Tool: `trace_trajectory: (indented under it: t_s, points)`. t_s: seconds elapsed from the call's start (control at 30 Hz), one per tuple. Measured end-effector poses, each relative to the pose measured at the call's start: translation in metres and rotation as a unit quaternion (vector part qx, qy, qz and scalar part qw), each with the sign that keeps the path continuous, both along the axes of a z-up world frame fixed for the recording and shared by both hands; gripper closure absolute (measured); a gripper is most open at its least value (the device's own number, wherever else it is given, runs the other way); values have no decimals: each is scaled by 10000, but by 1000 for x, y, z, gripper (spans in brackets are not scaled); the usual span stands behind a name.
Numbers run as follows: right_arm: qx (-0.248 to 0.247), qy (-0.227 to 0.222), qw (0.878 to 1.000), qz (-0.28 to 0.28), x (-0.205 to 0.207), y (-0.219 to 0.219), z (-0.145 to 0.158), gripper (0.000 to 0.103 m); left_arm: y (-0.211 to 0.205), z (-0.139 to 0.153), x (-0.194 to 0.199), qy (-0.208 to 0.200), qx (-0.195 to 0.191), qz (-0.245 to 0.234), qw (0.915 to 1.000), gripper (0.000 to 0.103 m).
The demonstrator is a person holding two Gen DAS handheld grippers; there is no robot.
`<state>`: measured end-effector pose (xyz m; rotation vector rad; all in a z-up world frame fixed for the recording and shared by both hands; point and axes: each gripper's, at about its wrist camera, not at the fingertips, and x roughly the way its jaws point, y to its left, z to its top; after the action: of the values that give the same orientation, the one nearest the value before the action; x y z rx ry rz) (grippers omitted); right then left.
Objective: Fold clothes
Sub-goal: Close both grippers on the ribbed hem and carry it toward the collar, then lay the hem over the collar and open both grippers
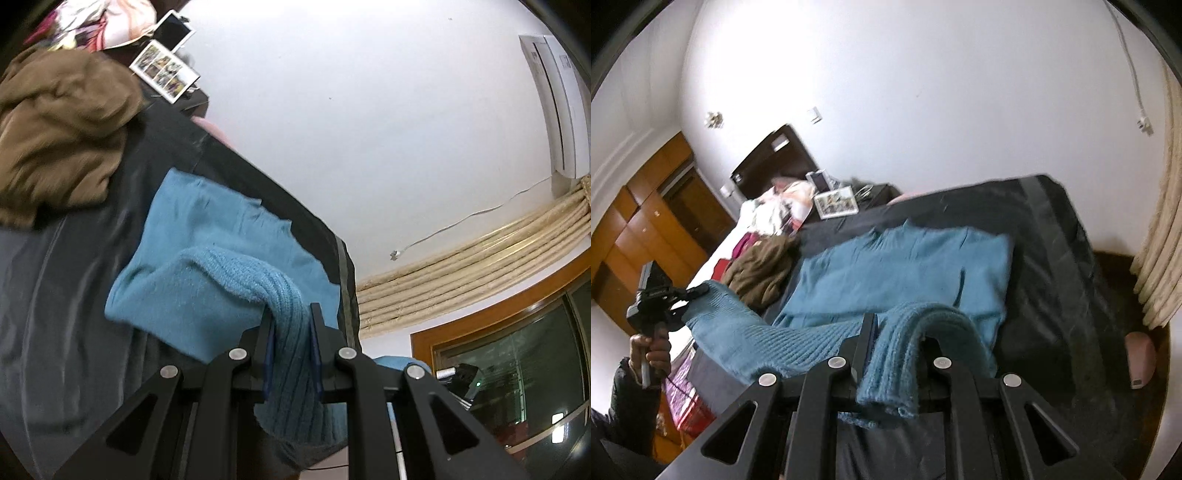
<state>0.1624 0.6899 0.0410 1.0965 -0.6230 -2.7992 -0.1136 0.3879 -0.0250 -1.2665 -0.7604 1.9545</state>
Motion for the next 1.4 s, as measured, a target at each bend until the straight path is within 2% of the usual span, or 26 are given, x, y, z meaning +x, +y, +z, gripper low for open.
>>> trace_trajectory:
  t_s: [0.27, 0.53, 0.87, 1.07, 1.27, 1.4]
  points:
    - [41, -42, 9991, -420, -76, 18, 1, 88, 23, 0, -76, 56, -161, -90, 9998, 85]
    - [54, -559, 9958, -722, -149, 33, -36, 88, 42, -47, -140, -346, -389, -59, 9986, 85]
    - [58, -942, 9915, -892, -184, 44, -79, 88, 56, -79, -170, -640, -524, -25, 9966, 85]
    - [237, -968, 9902, -977, -202, 46, -83, 88, 65, -90, -193, -715, -581, 13, 9957, 85]
    - [456, -859, 9887, -1138, -223, 52, -78, 88, 75, -88, -218, -584, -629, 28, 9963, 85]
    - [430, -999, 9873, -1161, -243, 56, -90, 87, 85, -101, -232, -681, -830, 36, 9942, 85]
